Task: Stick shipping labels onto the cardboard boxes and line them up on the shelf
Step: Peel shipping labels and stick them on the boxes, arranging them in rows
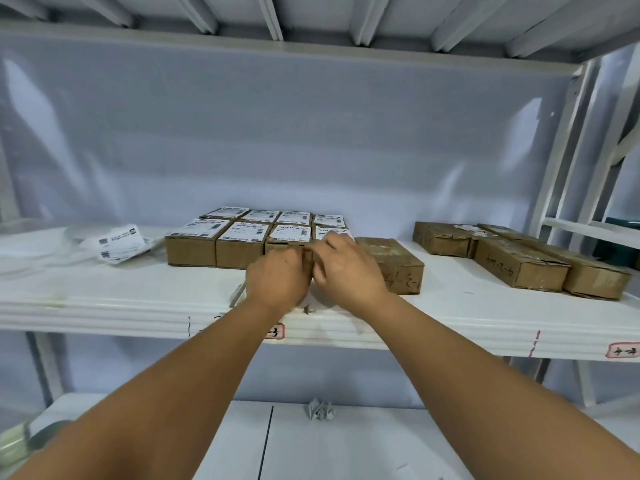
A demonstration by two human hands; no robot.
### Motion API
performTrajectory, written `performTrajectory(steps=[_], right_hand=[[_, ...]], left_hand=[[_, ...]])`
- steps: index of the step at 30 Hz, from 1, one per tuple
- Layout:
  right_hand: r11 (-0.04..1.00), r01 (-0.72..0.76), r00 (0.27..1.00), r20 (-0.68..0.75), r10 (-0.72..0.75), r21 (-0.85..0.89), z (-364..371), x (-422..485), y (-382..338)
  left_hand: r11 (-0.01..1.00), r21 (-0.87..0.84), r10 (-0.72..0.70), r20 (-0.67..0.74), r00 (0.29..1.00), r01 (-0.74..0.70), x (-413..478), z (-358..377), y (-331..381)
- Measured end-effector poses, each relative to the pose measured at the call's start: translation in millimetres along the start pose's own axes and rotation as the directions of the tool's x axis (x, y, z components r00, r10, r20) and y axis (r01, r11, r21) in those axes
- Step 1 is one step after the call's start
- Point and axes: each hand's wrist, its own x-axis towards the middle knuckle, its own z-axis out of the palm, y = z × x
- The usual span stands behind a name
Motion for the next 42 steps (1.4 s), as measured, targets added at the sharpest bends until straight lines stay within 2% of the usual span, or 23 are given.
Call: performTrajectory(steps=[4,9,13,16,21,24,29,33,37,42], right_hand=[[0.985,-0.075,0.983,0.177,0.047,0.156,15,28,-45],[0.943,-0.024,0.946,0.314,-0.086,0.331,42,63,-107],[0.907,0.006,0.912,0.370,-0.178,0.422,69,86,-151],[0.905,0.031,0.907,0.369,-0.204,0.424,95,103,-179],[0.930,0.110,0.917,0.325,-0.231,0.350,136,135,-219],[0.956,0.182,0.916,0.314,-0.250,0.230,153,147,-236],[0.989,0.096,0.951,0.284,-0.125,0.113,161,158,-242],[0.974,-0.057,0.984,0.178,0.018,0.221,164,158,-240],[0.861,-0.152,0.988,0.043,0.150,0.486,157,158,-237],[0.627,-0.172,0.939,-0.067,0.339,0.760,148,153,-235]], left_hand=[[0.985,-0.131,-0.126,-0.128,0.984,0.109,0,-16,-54],[0.970,-0.073,-0.241,-0.231,0.943,0.230,-2,-35,-145],[0.927,0.049,-0.363,-0.136,0.922,0.372,-1,-46,-219],[0.904,0.173,-0.384,-0.073,0.921,0.390,3,-51,-264],[0.925,0.035,-0.379,0.002,0.925,0.379,6,-43,-299],[0.928,0.051,-0.373,0.131,0.919,0.369,7,-43,-297],[0.909,0.121,-0.414,0.159,0.896,0.399,9,-41,-299],[0.907,0.135,-0.417,0.172,0.892,0.398,10,-39,-303],[0.897,0.079,-0.442,0.172,0.881,0.435,9,-37,-305],[0.886,0.068,-0.462,0.194,0.865,0.458,9,-40,-303]])
